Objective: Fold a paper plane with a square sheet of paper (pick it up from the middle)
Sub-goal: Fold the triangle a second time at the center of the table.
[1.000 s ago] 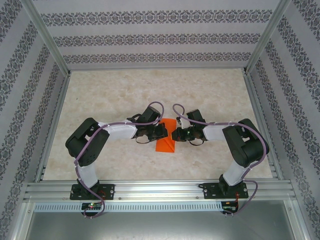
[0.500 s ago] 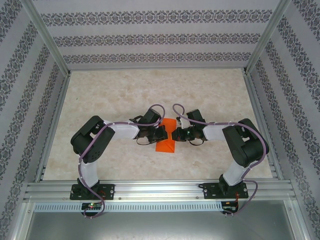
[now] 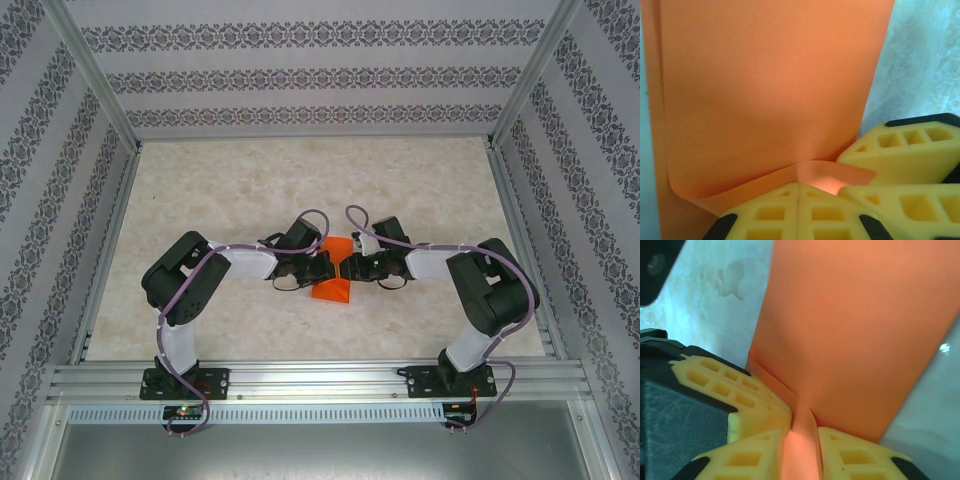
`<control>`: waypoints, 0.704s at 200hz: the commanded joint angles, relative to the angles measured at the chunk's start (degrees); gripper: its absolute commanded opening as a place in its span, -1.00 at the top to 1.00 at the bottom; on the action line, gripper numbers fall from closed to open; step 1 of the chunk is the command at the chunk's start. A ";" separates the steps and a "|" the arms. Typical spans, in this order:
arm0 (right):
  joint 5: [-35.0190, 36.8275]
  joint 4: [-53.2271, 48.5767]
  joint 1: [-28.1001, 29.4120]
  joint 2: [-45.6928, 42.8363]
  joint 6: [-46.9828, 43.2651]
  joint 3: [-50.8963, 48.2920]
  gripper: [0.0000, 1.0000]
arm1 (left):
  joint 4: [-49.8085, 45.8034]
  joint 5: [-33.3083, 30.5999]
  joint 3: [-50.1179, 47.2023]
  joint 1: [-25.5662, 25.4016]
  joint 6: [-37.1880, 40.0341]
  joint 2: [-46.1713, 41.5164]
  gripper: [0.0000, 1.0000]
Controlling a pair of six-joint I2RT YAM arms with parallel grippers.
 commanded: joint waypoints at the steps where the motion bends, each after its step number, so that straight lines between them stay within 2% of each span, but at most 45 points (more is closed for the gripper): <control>1: 5.14 -4.47 -0.56 -6.27 0.78 1.29 0.42 | -1.12 -1.37 -1.55 0.35 0.39 0.87 1.00; 17: 8.43 -6.27 -0.76 -10.13 2.55 0.17 0.36 | -1.27 -1.57 -1.56 0.36 0.45 0.49 1.00; 36: 7.40 -4.84 -0.27 -13.97 6.20 -2.46 0.35 | -1.38 -1.65 -1.44 0.40 0.56 0.25 1.00; 56: 4.05 -4.51 2.68 -16.28 8.29 -3.68 0.49 | -1.85 -2.11 -1.33 0.41 0.75 -0.29 1.00; 86: 3.27 -2.64 8.48 -15.31 12.41 -4.54 0.75 | -2.27 -1.97 -1.04 0.40 1.10 -0.45 1.00; 141: 4.12 -0.59 10.42 -9.77 15.53 -4.75 0.83 | -1.92 -2.12 -1.21 0.41 1.01 -0.51 1.00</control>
